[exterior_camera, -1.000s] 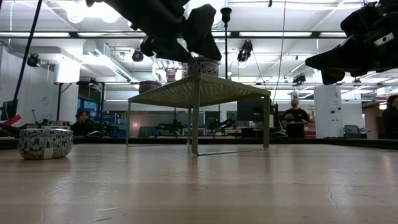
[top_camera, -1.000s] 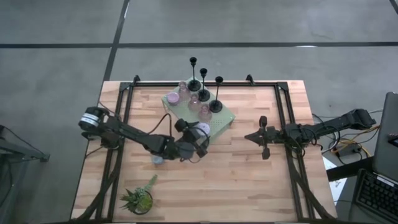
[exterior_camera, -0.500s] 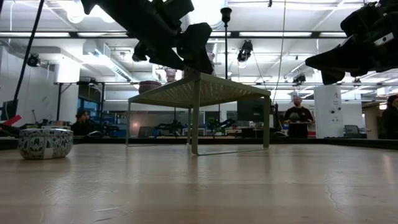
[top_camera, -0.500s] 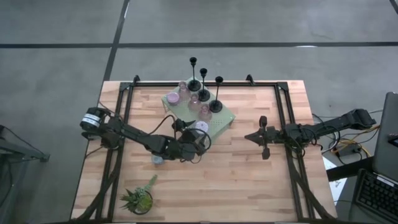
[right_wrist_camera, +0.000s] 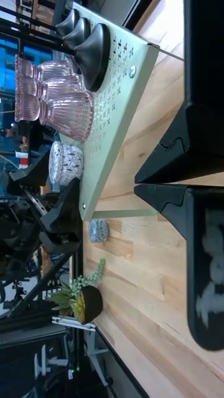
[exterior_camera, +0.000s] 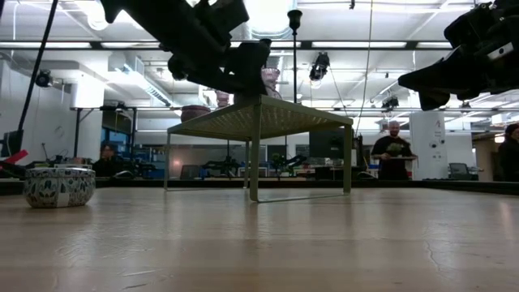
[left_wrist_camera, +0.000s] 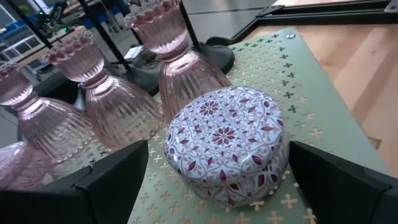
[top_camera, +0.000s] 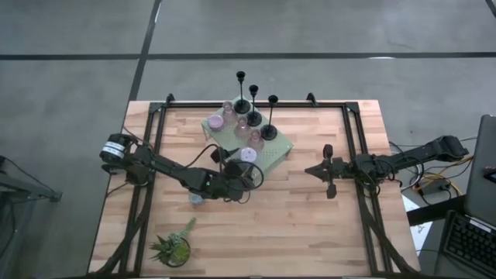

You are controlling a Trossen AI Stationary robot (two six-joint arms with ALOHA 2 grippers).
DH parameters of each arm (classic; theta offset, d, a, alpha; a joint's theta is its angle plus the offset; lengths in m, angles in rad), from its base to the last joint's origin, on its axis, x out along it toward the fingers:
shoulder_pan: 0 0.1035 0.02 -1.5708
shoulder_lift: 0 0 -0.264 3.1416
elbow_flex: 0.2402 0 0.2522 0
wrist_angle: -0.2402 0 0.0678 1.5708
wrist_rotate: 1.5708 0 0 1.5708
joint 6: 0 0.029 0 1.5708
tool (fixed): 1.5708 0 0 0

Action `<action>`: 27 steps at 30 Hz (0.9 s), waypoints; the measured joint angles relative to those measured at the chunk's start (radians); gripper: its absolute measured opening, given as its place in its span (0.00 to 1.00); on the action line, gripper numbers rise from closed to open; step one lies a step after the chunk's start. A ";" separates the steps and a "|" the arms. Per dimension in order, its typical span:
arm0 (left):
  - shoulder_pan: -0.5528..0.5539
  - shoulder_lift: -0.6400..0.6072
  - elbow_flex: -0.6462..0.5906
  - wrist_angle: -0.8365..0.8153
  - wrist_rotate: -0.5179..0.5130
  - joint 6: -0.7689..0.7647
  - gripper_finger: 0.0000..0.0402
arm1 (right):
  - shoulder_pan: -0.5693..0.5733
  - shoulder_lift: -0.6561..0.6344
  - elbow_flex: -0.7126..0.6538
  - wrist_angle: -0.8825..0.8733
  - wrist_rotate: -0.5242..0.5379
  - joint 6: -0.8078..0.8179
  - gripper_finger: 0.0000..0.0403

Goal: Pick & Place candle stick holders
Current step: Put the white scented candle on the shelf aligned with the pink glass candle holder

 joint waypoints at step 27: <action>0.040 -0.019 0.000 -0.134 -0.045 -0.130 0.87 | 0.000 0.000 0.000 0.000 0.000 0.000 0.02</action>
